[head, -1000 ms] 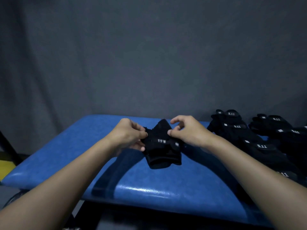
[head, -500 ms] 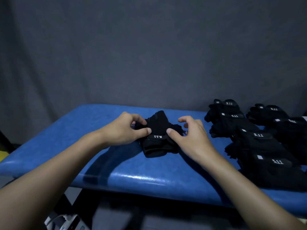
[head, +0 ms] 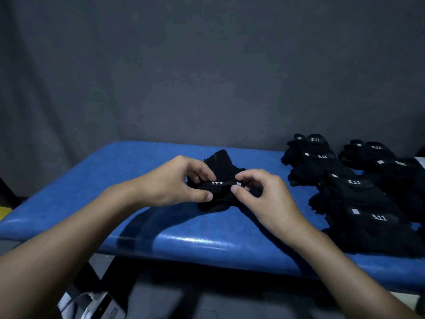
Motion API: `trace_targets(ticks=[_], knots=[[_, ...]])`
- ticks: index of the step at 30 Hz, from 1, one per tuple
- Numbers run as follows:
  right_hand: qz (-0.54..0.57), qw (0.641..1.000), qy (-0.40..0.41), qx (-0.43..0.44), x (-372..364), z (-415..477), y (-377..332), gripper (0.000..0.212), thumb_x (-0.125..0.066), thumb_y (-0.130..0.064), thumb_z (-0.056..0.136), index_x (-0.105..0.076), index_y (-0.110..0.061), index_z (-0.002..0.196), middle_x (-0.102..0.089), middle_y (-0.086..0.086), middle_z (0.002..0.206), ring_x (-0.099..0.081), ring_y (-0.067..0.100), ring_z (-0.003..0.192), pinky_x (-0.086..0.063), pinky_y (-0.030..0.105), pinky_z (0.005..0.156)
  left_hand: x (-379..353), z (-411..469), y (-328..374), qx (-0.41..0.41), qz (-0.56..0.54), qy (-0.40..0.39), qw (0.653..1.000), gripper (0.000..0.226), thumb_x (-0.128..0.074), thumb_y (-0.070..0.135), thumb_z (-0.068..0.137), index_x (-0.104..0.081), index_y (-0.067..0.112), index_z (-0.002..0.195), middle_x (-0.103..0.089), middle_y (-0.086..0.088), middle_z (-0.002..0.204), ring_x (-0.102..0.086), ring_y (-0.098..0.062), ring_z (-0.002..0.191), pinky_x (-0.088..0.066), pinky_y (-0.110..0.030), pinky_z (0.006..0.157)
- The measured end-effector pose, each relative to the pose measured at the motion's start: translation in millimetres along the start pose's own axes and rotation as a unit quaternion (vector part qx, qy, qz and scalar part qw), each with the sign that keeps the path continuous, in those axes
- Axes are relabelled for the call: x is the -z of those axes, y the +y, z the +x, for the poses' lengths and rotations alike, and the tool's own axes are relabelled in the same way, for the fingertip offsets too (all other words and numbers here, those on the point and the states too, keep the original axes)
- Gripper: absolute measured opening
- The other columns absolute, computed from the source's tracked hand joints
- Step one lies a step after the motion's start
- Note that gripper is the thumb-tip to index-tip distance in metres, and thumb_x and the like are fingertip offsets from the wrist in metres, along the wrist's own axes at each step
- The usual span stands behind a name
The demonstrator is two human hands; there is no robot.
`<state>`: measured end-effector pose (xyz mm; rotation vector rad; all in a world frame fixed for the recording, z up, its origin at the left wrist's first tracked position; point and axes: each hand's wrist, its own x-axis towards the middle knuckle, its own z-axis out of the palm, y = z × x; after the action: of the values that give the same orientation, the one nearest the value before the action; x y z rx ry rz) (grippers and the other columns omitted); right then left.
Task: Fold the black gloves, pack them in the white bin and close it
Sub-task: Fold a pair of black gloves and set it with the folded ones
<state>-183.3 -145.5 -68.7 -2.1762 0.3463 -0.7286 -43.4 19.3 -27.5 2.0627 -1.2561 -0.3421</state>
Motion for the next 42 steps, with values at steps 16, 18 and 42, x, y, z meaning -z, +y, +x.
trace_targets(ticks=[16,18,42], knots=[[-0.058,0.998,0.021,-0.021,-2.3,3.6,5.4,0.015,-0.058,-0.033,0.094,-0.064,-0.031,0.107,-0.056,-0.013,0.111,-0.054,0.010,0.106,-0.043,0.040,0.100,-6.1,5.4,-5.3,-0.017,0.034,0.072,0.997,0.013,-0.063,0.031,0.094,-0.075,0.028,0.098,-0.062,0.007,0.101,-0.059,-0.004,0.089,-0.039,-0.012,0.072],[-0.063,0.997,0.027,-0.023,-2.1,8.2,2.2,0.028,-0.057,-0.033,0.095,-0.060,-0.026,0.122,-0.053,-0.014,0.121,-0.050,0.011,0.117,-0.041,0.040,0.104,-5.9,8.4,-8.6,0.004,0.039,0.092,0.995,0.021,-0.061,0.036,0.094,-0.069,0.032,0.113,-0.055,0.010,0.109,-0.055,-0.002,0.099,-0.039,-0.013,0.081],[-0.290,0.931,-0.222,-0.023,-12.0,65.2,6.9,0.057,-0.033,-0.057,0.099,-0.035,-0.031,0.150,-0.021,-0.017,0.161,-0.010,0.012,0.149,-0.012,0.046,0.113,-9.3,8.0,-19.7,0.104,0.252,-0.082,0.959,0.082,-0.039,0.074,0.089,-0.019,0.032,0.157,-0.007,0.009,0.166,-0.004,-0.009,0.152,-0.010,-0.044,0.123]])
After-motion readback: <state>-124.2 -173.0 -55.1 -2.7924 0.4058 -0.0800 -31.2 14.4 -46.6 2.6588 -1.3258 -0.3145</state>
